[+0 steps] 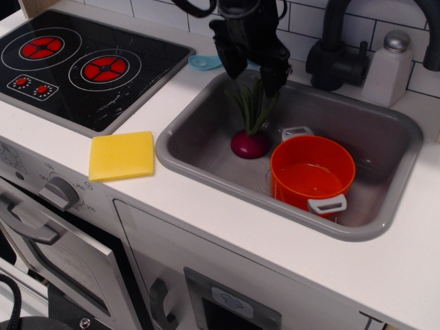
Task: Take beet from pot sink
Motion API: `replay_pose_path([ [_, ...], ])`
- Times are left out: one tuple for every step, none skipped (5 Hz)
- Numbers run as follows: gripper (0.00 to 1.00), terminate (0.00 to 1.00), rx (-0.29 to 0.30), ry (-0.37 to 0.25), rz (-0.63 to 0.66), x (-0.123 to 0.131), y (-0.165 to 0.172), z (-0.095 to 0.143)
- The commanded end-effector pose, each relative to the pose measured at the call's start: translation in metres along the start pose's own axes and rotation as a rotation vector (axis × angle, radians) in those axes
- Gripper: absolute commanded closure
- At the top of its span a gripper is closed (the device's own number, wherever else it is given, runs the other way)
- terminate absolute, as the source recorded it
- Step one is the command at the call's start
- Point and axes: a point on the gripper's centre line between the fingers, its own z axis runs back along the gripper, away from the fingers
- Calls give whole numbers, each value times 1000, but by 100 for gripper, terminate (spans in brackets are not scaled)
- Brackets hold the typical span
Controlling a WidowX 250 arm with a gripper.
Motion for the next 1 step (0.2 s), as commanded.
replay_pose_path([
  [0, 100, 27, -77, -5, 10, 7, 26],
])
